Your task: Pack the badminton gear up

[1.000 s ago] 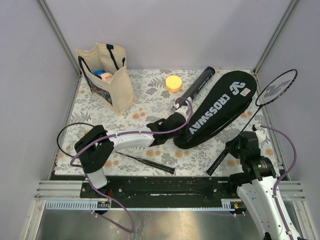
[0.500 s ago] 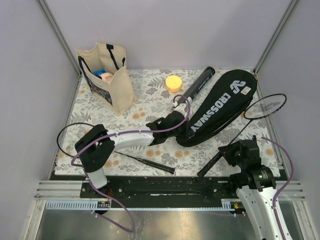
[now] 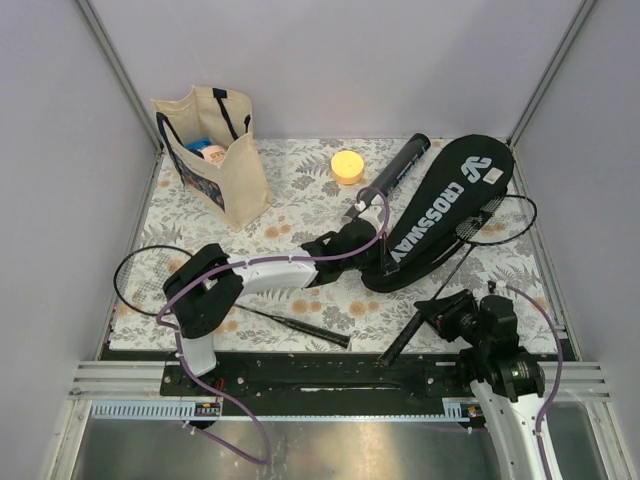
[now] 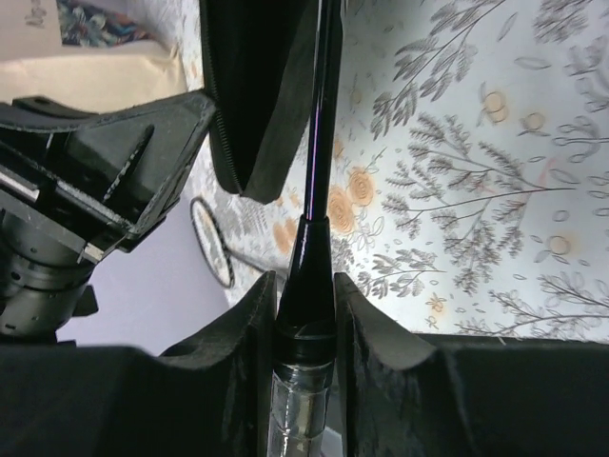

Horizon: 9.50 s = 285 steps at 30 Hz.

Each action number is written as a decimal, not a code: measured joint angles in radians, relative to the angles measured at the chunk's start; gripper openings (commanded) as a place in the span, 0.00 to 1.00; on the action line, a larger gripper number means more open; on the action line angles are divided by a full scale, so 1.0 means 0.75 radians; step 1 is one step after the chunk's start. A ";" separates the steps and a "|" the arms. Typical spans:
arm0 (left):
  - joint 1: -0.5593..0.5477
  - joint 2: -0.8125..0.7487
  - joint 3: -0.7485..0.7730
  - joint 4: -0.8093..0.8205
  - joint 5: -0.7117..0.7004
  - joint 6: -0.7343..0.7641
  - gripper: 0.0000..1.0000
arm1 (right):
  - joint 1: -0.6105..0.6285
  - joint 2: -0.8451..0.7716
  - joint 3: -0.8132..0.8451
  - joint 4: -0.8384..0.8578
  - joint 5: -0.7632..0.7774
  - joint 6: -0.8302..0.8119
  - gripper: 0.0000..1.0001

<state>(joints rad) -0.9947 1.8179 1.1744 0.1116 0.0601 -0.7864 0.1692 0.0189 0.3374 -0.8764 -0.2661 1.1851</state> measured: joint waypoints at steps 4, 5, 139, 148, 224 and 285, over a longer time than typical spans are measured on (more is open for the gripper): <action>0.000 0.032 0.004 0.019 0.050 0.010 0.00 | -0.001 -0.009 -0.111 0.144 -0.134 0.045 0.00; 0.000 0.040 0.004 0.024 0.063 0.015 0.00 | 0.000 0.000 -0.142 0.190 -0.170 0.055 0.00; 0.052 -0.194 -0.393 0.306 0.272 0.089 0.00 | -0.362 1.986 0.429 1.077 -0.704 -0.746 0.00; 0.057 -0.241 -0.393 0.290 0.282 0.009 0.00 | -0.373 1.967 0.289 1.226 -0.732 -0.713 0.00; -0.133 0.196 0.099 -0.293 -0.226 0.665 0.00 | -0.382 1.675 0.002 1.254 -0.650 -0.724 0.06; -0.066 -0.170 -0.396 0.370 -0.114 -0.081 0.00 | -0.254 2.525 0.043 2.826 -0.740 0.305 0.43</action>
<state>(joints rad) -1.0439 1.6901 0.8776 0.3893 -0.0257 -0.8474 -0.0212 1.9125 0.3698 1.2434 -0.8207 1.4139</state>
